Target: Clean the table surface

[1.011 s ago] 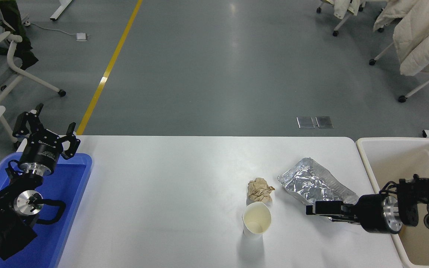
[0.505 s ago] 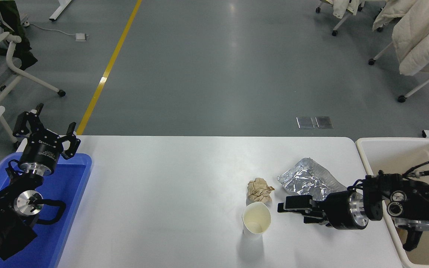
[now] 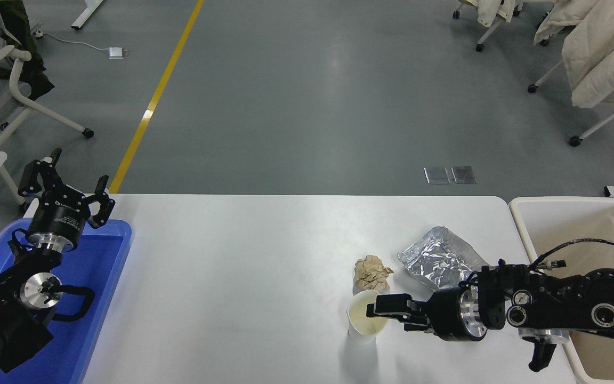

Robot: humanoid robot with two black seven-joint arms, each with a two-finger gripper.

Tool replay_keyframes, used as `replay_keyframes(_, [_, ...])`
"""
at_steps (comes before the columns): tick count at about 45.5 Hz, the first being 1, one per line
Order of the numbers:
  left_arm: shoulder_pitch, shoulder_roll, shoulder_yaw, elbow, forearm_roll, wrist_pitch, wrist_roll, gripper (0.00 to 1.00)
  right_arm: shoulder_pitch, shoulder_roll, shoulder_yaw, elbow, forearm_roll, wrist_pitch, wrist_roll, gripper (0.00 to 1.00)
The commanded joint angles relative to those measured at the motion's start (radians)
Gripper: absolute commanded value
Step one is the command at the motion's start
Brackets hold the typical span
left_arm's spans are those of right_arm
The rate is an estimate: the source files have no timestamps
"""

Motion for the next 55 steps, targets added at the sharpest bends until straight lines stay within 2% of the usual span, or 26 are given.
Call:
replay_keyframes(1, [0.000,0.000,0.000,0.001,-0.001,0.000,0.000,1.00,-0.038,0.047,0.000,-0.059,-0.006,-0.026,0.000,1.00])
replay_keyframes(12, [0.000,0.000,0.000,0.001,0.001,0.000,0.000,1.00,-0.041,0.086,-0.008,-0.094,-0.007,-0.046,-0.002,0.98])
replay_keyframes(19, [0.000,0.000,0.000,-0.001,-0.001,0.000,0.000,1.00,-0.033,0.097,-0.011,-0.113,-0.007,-0.051,0.000,0.75])
replay_keyframes(26, [0.000,0.000,0.000,-0.001,-0.001,0.000,0.000,1.00,-0.033,0.121,-0.018,-0.136,-0.010,-0.052,-0.002,0.73])
replay_keyframes(29, [0.000,0.000,0.000,0.001,-0.001,0.000,0.000,1.00,-0.033,0.124,-0.026,-0.143,-0.016,-0.052,-0.002,0.67])
replay_keyframes(31, [0.000,0.000,0.000,-0.001,-0.001,0.000,0.000,1.00,-0.032,0.124,-0.028,-0.145,-0.027,-0.052,0.000,0.60])
replay_keyframes(34, [0.000,0.000,0.000,-0.001,-0.001,0.000,0.000,1.00,-0.030,0.124,-0.029,-0.145,-0.047,-0.052,0.000,0.44])
replay_keyframes(36, [0.000,0.000,0.000,-0.001,-0.001,0.000,0.000,1.00,-0.028,0.124,-0.031,-0.145,-0.056,-0.051,-0.002,0.27])
replay_keyframes(38, [0.000,0.000,0.000,-0.001,-0.001,0.000,0.000,1.00,-0.027,0.123,-0.035,-0.145,-0.058,-0.049,-0.002,0.06])
replay_keyframes(39, [0.000,0.000,0.000,-0.001,-0.001,0.000,0.000,1.00,-0.025,0.123,-0.044,-0.145,-0.058,-0.049,-0.002,0.00])
replay_keyframes(55, [0.000,0.000,0.000,0.001,-0.001,0.000,0.000,1.00,0.007,0.104,-0.112,-0.133,-0.038,-0.049,0.002,0.00])
